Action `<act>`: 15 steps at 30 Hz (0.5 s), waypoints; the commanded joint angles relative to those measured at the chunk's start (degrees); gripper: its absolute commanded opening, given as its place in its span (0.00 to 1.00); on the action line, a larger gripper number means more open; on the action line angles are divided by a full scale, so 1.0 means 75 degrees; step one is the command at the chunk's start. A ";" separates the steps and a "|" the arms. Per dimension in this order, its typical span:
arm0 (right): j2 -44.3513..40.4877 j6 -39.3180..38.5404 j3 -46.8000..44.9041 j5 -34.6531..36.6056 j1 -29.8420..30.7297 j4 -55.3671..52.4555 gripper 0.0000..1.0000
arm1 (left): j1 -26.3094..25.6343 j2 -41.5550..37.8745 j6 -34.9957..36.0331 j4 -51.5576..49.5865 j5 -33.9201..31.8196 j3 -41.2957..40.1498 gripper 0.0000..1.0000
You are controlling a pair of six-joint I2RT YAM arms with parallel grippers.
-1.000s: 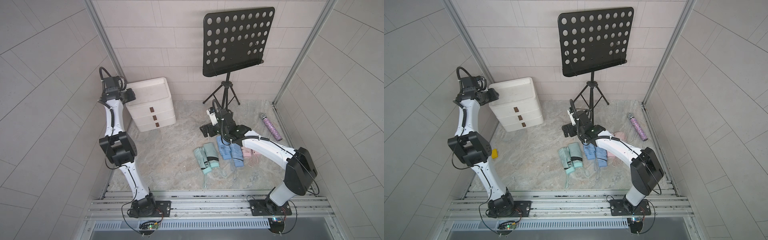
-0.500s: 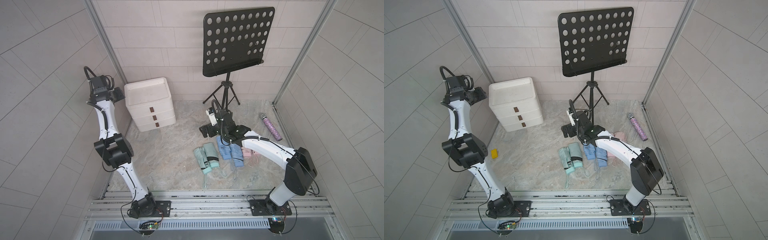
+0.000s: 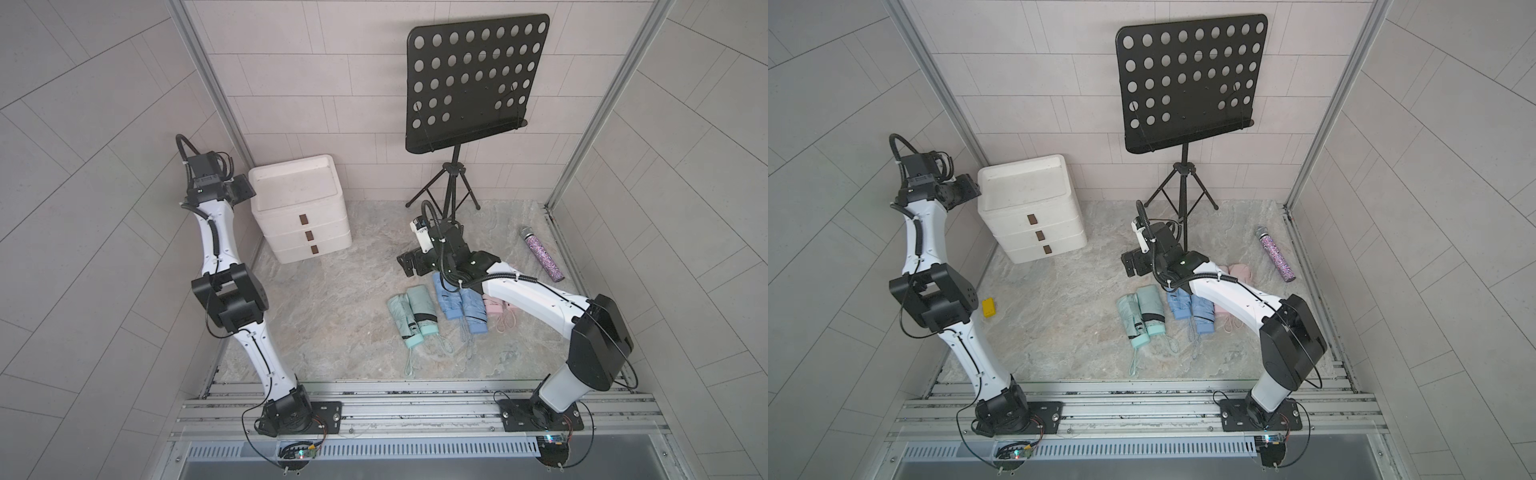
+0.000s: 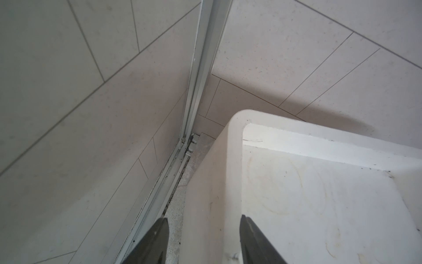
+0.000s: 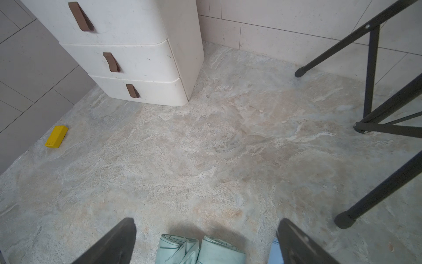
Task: Place the umbrella in the drawer by color
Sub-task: Move the storage box to the center of the board.
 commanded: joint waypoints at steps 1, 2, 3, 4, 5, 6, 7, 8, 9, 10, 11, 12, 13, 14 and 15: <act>0.0100 -0.0144 0.0188 0.0061 0.0067 -0.0067 1.00 | -0.0159 0.0212 0.0054 0.0132 0.0019 0.0274 0.56; 0.0113 -0.0145 0.0198 0.0062 0.0075 -0.0077 1.00 | -0.0189 0.0239 0.0065 0.0133 0.0024 0.0296 0.56; 0.0115 -0.0147 0.0203 0.0062 0.0081 -0.0079 1.00 | -0.0211 0.0262 0.0089 0.0139 -0.0003 0.0299 0.56; 0.0118 -0.0145 0.0211 0.0062 0.0084 -0.0090 1.00 | -0.0246 0.0290 0.0117 0.0133 -0.0041 0.0306 0.56; 0.0128 -0.0147 0.0209 0.0067 0.0087 -0.0091 1.00 | -0.0267 0.0317 0.0161 0.0128 -0.0073 0.0323 0.56; 0.0133 -0.0145 0.0209 0.0064 0.0087 -0.0088 1.00 | -0.0287 0.0340 0.0194 0.0113 -0.0079 0.0346 0.57; 0.0130 -0.0155 0.0218 0.0071 0.0087 -0.0101 1.00 | -0.0311 0.0357 0.0226 0.0105 -0.0113 0.0337 0.56; 0.0129 -0.0159 0.0221 0.0066 0.0086 -0.0108 1.00 | -0.0334 0.0365 0.0277 0.0095 -0.0171 0.0334 0.56; 0.0130 -0.0172 0.0231 0.0071 0.0090 -0.0114 1.00 | -0.0350 0.0378 0.0304 0.0084 -0.0239 0.0324 0.53; 0.0129 -0.0169 0.0234 0.0070 0.0098 -0.0120 1.00 | -0.0362 0.0382 0.0339 0.0083 -0.0312 0.0312 0.49; 0.0132 -0.0171 0.0232 0.0081 0.0099 -0.0126 1.00 | -0.0385 0.0392 0.0377 0.0069 -0.0379 0.0310 0.46; 0.0138 -0.0170 0.0234 0.0085 0.0099 -0.0137 1.00 | -0.0395 0.0410 0.0430 0.0049 -0.0470 0.0311 0.42; 0.0135 -0.0170 0.0233 0.0086 0.0099 -0.0138 1.00 | -0.0414 0.0411 0.0467 0.0044 -0.0547 0.0300 0.38; 0.0134 -0.0169 0.0232 0.0081 0.0099 -0.0149 1.00 | -0.0428 0.0411 0.0506 0.0018 -0.0609 0.0290 0.32; 0.0142 -0.0173 0.0240 0.0089 0.0110 -0.0158 1.00 | -0.0441 0.0384 0.0532 0.0020 -0.0644 0.0267 0.27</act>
